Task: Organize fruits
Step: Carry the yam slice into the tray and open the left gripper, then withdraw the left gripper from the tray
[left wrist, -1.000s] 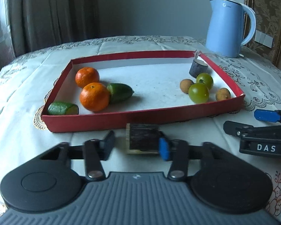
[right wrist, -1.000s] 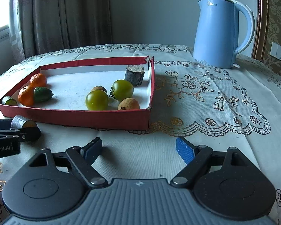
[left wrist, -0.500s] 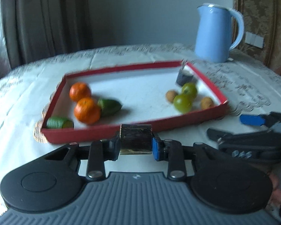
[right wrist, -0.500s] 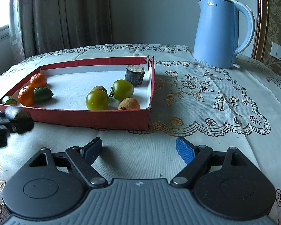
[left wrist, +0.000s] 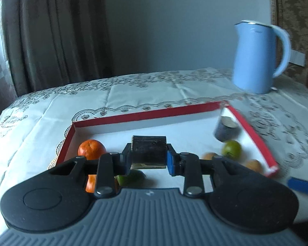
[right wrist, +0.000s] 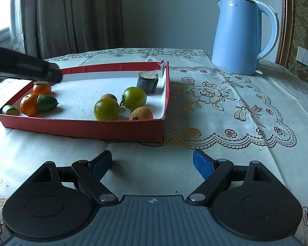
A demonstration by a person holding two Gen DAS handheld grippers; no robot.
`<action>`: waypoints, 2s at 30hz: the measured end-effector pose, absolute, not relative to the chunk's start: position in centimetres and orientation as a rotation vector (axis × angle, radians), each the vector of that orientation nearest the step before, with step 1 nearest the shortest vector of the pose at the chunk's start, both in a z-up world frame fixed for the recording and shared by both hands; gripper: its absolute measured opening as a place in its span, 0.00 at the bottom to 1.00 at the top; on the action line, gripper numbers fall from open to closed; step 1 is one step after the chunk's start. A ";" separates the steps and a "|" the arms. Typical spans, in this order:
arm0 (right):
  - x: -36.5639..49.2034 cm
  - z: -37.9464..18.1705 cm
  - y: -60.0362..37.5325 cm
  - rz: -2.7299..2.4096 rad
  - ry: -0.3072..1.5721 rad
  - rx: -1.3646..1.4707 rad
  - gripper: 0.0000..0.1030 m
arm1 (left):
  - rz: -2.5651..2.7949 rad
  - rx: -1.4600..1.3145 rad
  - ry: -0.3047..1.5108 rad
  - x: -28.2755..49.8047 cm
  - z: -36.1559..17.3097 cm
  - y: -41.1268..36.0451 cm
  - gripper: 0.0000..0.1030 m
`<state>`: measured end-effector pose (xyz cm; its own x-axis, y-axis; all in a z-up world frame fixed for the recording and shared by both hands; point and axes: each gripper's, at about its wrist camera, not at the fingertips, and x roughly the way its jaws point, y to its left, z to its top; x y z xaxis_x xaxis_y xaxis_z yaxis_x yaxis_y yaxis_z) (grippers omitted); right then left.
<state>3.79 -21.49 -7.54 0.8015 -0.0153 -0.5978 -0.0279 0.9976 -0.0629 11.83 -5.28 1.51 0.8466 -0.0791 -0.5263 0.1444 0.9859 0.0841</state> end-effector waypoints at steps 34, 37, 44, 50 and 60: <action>3.8 -7.6 -21.4 0.006 0.641 -0.070 0.86 | -0.033 0.142 0.610 14.3 -1.7 -4.8 0.80; 3.7 -7.5 -21.4 0.006 0.641 -0.070 0.86 | -0.049 0.135 0.598 13.2 -1.3 -4.5 0.81; 3.7 -7.5 -21.5 0.006 0.641 -0.068 0.86 | -0.059 0.135 0.551 9.3 0.1 -4.4 0.89; 3.6 -7.5 -21.3 0.003 0.642 -0.055 0.90 | -0.068 0.098 0.512 5.1 1.6 -3.3 0.95; 1.1 -7.3 -19.8 0.027 0.649 -0.010 0.91 | -0.040 0.060 0.518 0.2 1.9 -2.0 1.00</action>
